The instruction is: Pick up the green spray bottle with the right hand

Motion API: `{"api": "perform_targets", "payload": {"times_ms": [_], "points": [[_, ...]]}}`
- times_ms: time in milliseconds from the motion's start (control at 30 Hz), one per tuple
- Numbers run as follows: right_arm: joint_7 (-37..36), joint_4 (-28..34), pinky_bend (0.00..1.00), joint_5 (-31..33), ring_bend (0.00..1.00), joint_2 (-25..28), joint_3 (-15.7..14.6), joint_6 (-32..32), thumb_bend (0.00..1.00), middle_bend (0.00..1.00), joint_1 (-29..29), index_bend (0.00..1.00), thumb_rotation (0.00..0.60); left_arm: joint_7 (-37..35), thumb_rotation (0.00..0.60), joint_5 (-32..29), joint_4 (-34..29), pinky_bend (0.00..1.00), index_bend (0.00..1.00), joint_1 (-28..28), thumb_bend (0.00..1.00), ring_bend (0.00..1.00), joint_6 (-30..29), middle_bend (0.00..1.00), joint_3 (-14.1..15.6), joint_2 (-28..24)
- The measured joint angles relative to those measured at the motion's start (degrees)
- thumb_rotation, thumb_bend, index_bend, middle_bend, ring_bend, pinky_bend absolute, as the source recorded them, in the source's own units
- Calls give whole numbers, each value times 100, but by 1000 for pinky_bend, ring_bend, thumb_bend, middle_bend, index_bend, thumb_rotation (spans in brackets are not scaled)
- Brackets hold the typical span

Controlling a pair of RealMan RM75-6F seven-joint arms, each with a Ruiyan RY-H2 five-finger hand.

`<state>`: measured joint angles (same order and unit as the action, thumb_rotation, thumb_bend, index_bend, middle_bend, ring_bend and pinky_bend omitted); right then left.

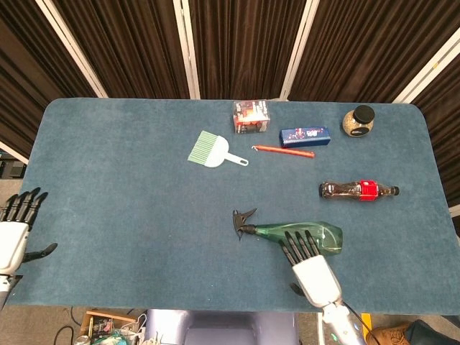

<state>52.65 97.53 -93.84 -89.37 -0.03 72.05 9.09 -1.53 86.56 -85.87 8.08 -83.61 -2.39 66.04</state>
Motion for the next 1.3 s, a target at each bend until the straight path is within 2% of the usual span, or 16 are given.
{"api": "perform_targets", "payload": {"times_ms": [67, 367, 667, 933, 1033, 1200, 1300], "points": [[106, -64, 29, 131, 0, -115, 177, -77, 219, 0, 108, 0, 600, -8, 600, -42, 8, 0, 0, -2, 14, 0, 20, 0, -13, -5], [353, -313, 21, 603, 0, -310, 611, -472, 250, 0, 487, 30, 600, 46, 600, -140, -9, 0, 0, -24, 14, 0, 10, 0, -57, 0], [1109, -670, 19, 1293, 0, -671, 908, -858, 274, 0, 897, 118, 600, 86, 600, -299, 3, 0, 0, 24, 14, 0, 206, 0, -82, 16], [1694, -1016, 19, 1898, 0, -1067, 1055, -1072, 298, 0, 1246, 186, 600, 2, 600, -422, 45, 0, 0, 38, 15, 0, 267, 0, -140, -7], [1797, -1141, 19, 2098, 0, -1205, 1089, -1108, 335, 0, 1372, 298, 600, -21, 600, -440, 63, 0, 0, 54, 15, 0, 311, 0, -145, -9], [1919, -1321, 33, 2262, 0, -1335, 1114, -1112, 486, 2, 1516, 637, 600, -35, 600, -507, 79, 0, 0, 74, 15, 0, 384, 0, -159, -13], [1950, -1447, 87, 2267, 0, -1416, 1113, -1018, 547, 60, 1578, 791, 600, -35, 600, -525, 77, 0, 0, 85, 16, 0, 415, 0, -163, -13]]}}
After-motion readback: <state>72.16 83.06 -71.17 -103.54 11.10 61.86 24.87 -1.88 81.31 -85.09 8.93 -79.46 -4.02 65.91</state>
